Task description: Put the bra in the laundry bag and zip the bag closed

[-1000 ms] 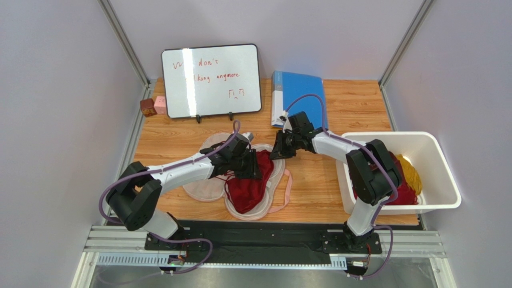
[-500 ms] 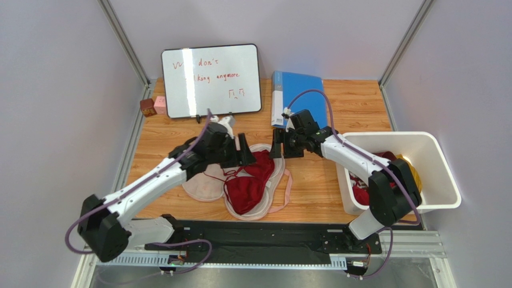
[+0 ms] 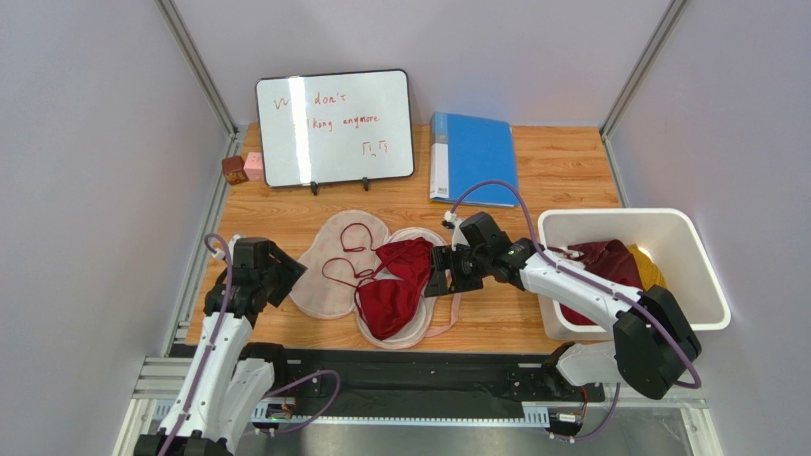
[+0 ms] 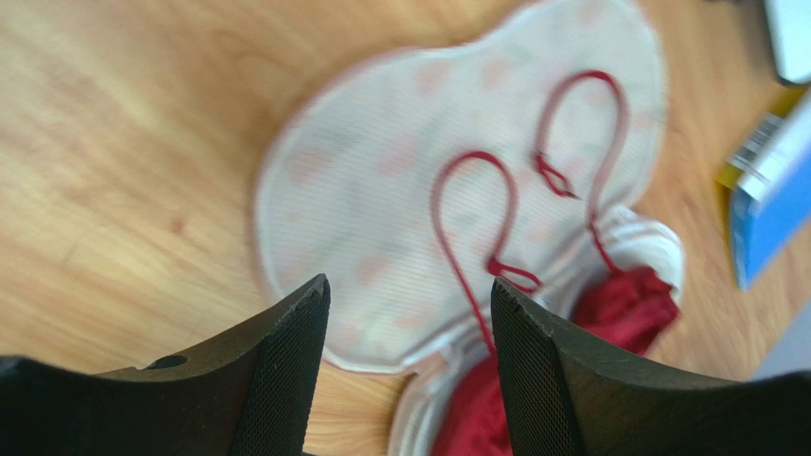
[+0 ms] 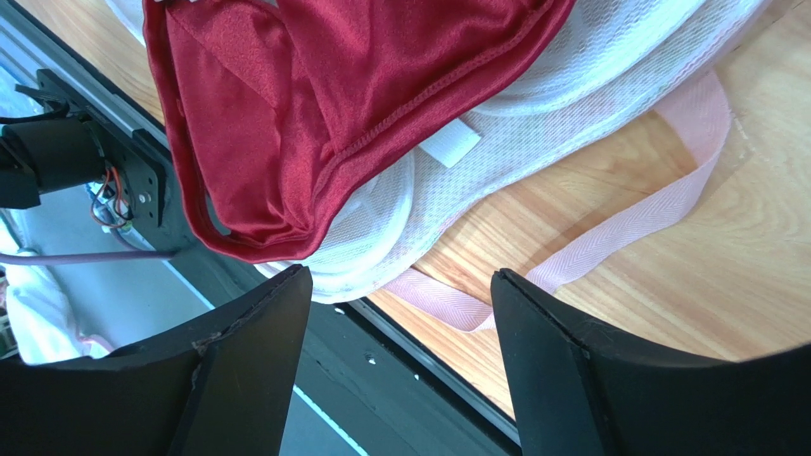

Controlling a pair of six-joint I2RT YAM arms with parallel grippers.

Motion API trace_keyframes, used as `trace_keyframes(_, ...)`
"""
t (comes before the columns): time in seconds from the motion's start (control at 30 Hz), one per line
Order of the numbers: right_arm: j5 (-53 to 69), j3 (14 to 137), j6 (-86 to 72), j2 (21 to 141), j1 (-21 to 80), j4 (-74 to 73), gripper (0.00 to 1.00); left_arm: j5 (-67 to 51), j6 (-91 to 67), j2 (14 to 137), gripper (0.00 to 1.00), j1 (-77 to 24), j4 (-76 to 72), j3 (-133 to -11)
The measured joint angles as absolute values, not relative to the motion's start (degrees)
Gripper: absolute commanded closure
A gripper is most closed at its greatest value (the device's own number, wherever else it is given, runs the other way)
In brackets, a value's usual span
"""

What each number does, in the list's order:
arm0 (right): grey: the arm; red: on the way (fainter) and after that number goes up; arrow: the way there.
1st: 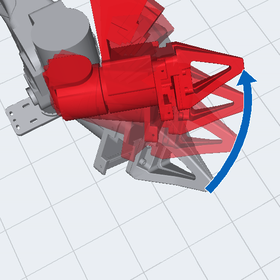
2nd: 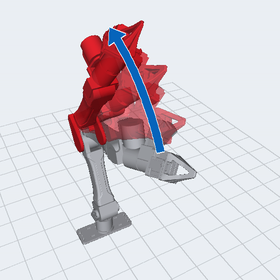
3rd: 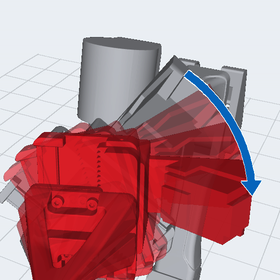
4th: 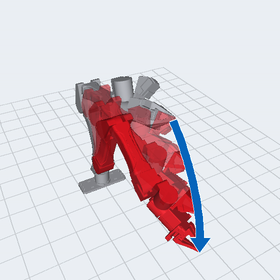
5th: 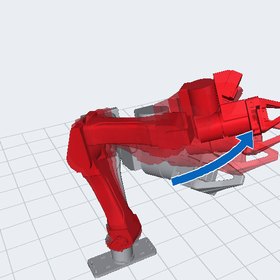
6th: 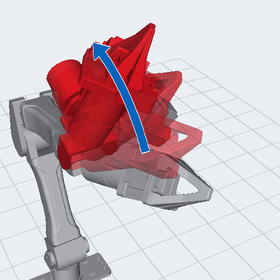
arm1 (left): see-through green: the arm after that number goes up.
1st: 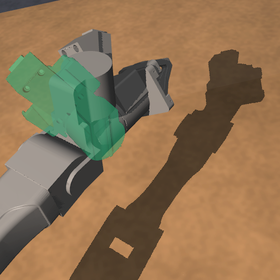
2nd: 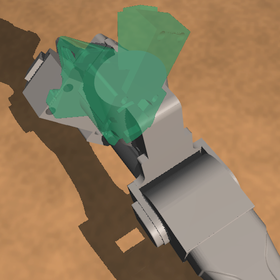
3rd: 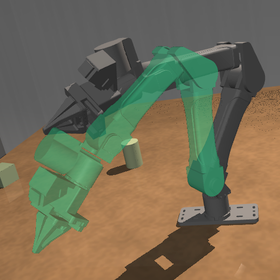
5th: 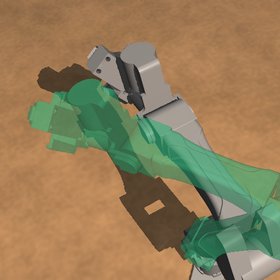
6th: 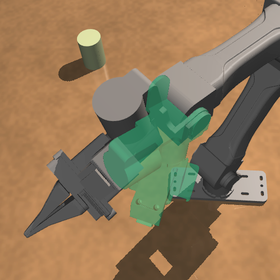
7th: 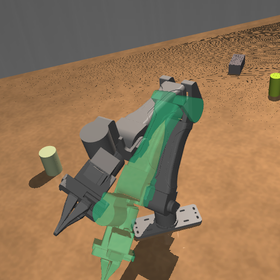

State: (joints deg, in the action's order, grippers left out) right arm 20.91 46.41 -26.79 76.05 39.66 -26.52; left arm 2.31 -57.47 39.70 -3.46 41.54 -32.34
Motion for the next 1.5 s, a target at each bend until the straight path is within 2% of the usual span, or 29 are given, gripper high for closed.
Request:
trace_keyframes(0.2,22.8,46.0,-27.2,73.6,39.6,-25.8,0.25,7.0,-61.2,50.5,0.31,-0.8,41.0,-27.5)
trace_keyframes(0.3,23.4,46.0,-27.2,72.2,39.6,-25.5,0.26,7.7,-62.1,53.3,0.38,-0.7,39.2,-25.2)
trace_keyframes(0.4,23.7,46.0,-27.2,72.0,39.6,-25.4,0.25,8.8,-62.8,54.6,0.53,-0.6,36.2,-24.8)
trace_keyframes(0.43,23.7,45.9,-27.2,72.0,39.6,-25.5,0.25,9.1,-63.0,55.2,0.61,-0.6,35.5,-24.8)
trace_keyframes(0.5,23.7,45.7,-27.2,72.0,39.6,-25.5,0.25,9.8,-63.2,56.3,0.67,-0.6,32.9,-24.6)
trace_keyframes(0.53,23.7,45.7,-27.2,72.0,39.6,-25.5,0.25,10.0,-63.2,56.7,0.81,-0.6,31.9,-24.4)
trace_keyframes(0.6,23.6,45.6,-27.2,71.9,39.4,-25.5,0.25,10.4,-63.1,56.8,0.98,-0.6,30.4,-24.0)
trace_keyframes(0.63,23.6,45.6,-27.2,71.9,39.3,-25.6,0.25,10.7,-62.9,56.9,1.00,-0.6,30.3,-24.0)
trace_keyframes(0.77,23.6,45.2,-27.2,71.9,39.0,-25.7,0.25,11.0,-61.1,54.8,1.00,-0.6,31.4,-24.0)
trace_keyframes(1.07,25.5,44.8,-27.9,72.0,35.8,-25.9,0.25,5.3,-52.3,36.3,1.00,-3.9,31.7,-28.8)
trace_keyframes(1.27,29.1,44.9,-31.2,75.8,32.2,-24.7,0.30,6.0,-48.8,33.7,1.00,-18.1,31.7,-31.9)
trace_keyframes(1.5,34.4,44.9,-35.5,83.0,29.1,-19.8,0.35,14.4,-46.5,34.3,1.00,-38.9,32.3,-33.4)
